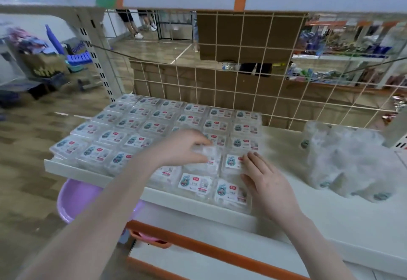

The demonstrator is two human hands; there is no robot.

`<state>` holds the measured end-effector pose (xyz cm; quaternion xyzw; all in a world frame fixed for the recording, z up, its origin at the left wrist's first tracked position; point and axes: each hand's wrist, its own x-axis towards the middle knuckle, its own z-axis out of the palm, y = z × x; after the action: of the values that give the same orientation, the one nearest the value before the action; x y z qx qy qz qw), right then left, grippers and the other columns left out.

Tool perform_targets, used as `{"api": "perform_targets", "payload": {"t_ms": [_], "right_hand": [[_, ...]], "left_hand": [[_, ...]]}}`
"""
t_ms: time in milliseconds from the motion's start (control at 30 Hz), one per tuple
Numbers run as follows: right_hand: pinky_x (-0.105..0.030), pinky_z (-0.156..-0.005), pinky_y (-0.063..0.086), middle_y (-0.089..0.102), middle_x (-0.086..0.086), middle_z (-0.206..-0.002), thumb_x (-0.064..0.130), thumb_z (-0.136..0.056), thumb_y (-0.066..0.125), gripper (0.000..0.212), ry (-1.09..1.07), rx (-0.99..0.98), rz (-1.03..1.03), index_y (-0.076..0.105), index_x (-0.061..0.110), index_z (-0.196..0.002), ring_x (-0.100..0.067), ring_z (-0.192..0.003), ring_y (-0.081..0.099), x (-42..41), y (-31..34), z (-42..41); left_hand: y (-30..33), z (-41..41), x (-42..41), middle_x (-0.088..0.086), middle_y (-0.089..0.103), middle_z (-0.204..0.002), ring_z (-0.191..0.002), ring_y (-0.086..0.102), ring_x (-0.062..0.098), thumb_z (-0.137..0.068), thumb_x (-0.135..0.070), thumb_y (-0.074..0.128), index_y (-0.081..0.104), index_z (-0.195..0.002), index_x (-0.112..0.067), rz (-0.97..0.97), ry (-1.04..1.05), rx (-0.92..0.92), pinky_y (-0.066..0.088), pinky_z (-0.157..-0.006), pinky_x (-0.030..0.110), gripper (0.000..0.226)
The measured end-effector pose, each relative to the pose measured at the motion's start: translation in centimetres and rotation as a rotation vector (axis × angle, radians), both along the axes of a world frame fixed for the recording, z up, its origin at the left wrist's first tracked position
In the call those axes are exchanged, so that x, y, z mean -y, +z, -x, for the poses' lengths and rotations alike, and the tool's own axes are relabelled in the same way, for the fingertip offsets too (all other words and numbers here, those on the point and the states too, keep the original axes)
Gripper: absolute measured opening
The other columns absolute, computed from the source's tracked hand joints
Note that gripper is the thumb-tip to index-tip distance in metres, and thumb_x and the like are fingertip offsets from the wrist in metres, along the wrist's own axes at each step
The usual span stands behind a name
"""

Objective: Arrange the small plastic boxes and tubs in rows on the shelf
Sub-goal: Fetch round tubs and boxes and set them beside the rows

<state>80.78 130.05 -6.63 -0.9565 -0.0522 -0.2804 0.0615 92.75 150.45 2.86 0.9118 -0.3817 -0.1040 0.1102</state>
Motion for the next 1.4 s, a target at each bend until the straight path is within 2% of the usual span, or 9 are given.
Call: {"api": "perform_targets", "payload": {"t_ms": [167, 300, 367, 567, 800, 900, 1067, 1200, 1400], "right_hand": [[-0.046, -0.082, 0.052, 0.067, -0.018, -0.11, 0.012, -0.068, 0.082, 0.044, -0.004, 0.009, 0.009, 0.068, -0.003, -0.107, -0.033, -0.104, 0.064, 0.0, 0.1, -0.1], [-0.046, -0.081, 0.053, 0.067, -0.017, -0.11, 0.014, -0.068, 0.083, 0.045, -0.011, -0.001, 0.006, 0.067, -0.002, -0.107, -0.034, -0.104, 0.064, -0.1, -0.1, -0.2], [-0.045, -0.081, 0.054, 0.067, -0.017, -0.11, 0.014, -0.067, 0.083, 0.046, -0.013, 0.003, 0.008, 0.067, -0.003, -0.107, -0.033, -0.103, 0.064, 0.0, -0.1, -0.2], [-0.042, -0.082, 0.053, 0.068, -0.015, -0.109, 0.018, -0.068, 0.083, 0.047, -0.026, 0.025, 0.047, 0.067, -0.002, -0.107, -0.03, -0.103, 0.065, 0.0, -0.2, -0.3], [-0.04, -0.081, 0.054, 0.068, -0.014, -0.106, 0.017, -0.065, 0.084, 0.047, -0.029, 0.058, 0.057, 0.068, -0.002, -0.105, -0.029, -0.1, 0.066, -0.1, -0.1, -0.2], [-0.039, -0.079, 0.054, 0.069, -0.014, -0.106, 0.018, -0.065, 0.084, 0.046, -0.04, 0.064, 0.067, 0.069, -0.001, -0.104, -0.029, -0.099, 0.067, -0.2, 0.0, -0.2], [-0.038, -0.077, 0.055, 0.069, -0.013, -0.105, 0.019, -0.063, 0.086, 0.047, -0.05, 0.064, 0.072, 0.07, 0.0, -0.103, -0.028, -0.098, 0.067, -0.3, 0.2, -0.2], [-0.039, -0.076, 0.055, 0.07, -0.013, -0.105, 0.019, -0.063, 0.086, 0.047, -0.052, 0.055, 0.071, 0.07, 0.0, -0.103, -0.028, -0.098, 0.067, -0.4, 0.4, -0.1], [-0.041, -0.078, 0.055, 0.068, -0.014, -0.109, 0.017, -0.067, 0.084, 0.045, -0.061, 0.015, 0.045, 0.069, 0.0, -0.106, -0.03, -0.102, 0.066, -0.3, 0.3, 0.0]], "left_hand": [[2.0, -1.8, 0.4, -0.016, 0.058, -0.118, -0.1, 0.052, 0.002, -0.085, -0.04, 0.062, 0.059, -0.124, -0.029, 0.069, 0.078, -0.11, 0.038, -0.082, 0.019, 0.041], [2.2, -2.7, 0.7, -0.018, 0.06, -0.11, -0.1, 0.056, 0.003, -0.086, -0.039, 0.062, 0.06, -0.122, -0.032, 0.069, 0.085, -0.198, 0.041, -0.083, 0.018, 0.037], [1.9, -3.0, 0.9, -0.015, 0.061, -0.116, -0.101, 0.057, 0.003, -0.089, -0.039, 0.06, 0.059, -0.124, -0.033, 0.109, 0.102, -0.217, 0.041, -0.078, 0.014, 0.036], [0.5, -3.3, 1.0, -0.008, 0.042, -0.145, -0.127, 0.045, 0.015, -0.089, -0.037, 0.059, 0.041, -0.14, -0.03, 0.038, 0.115, -0.124, 0.035, -0.094, 0.023, 0.055], [0.0, -2.9, 0.3, -0.005, 0.035, -0.15, -0.134, 0.035, 0.015, -0.09, -0.045, 0.054, 0.035, -0.145, -0.027, -0.107, 0.009, -0.055, 0.029, -0.105, 0.027, 0.06], [0.7, -3.3, 0.0, -0.007, 0.032, -0.151, -0.136, 0.033, 0.013, -0.086, -0.046, 0.061, 0.032, -0.145, -0.027, -0.124, -0.03, -0.077, 0.025, -0.103, 0.022, 0.068], [2.4, -4.7, -0.3, -0.02, 0.014, -0.155, -0.14, 0.019, 0.004, -0.077, -0.029, 0.076, 0.018, -0.147, -0.041, -0.277, -0.181, -0.218, 0.016, -0.113, 0.022, 0.092], [2.4, -5.6, 0.6, -0.02, 0.006, -0.156, -0.143, 0.008, 0.005, -0.078, -0.018, 0.075, 0.013, -0.148, -0.039, -0.417, -0.288, -0.22, 0.009, -0.112, 0.021, 0.097], [1.8, -5.5, 1.1, -0.011, 0.018, -0.155, -0.14, 0.023, 0.013, -0.074, -0.046, 0.074, 0.019, -0.149, -0.032, -0.38, -0.287, -0.041, 0.021, -0.107, 0.025, 0.093]]}}
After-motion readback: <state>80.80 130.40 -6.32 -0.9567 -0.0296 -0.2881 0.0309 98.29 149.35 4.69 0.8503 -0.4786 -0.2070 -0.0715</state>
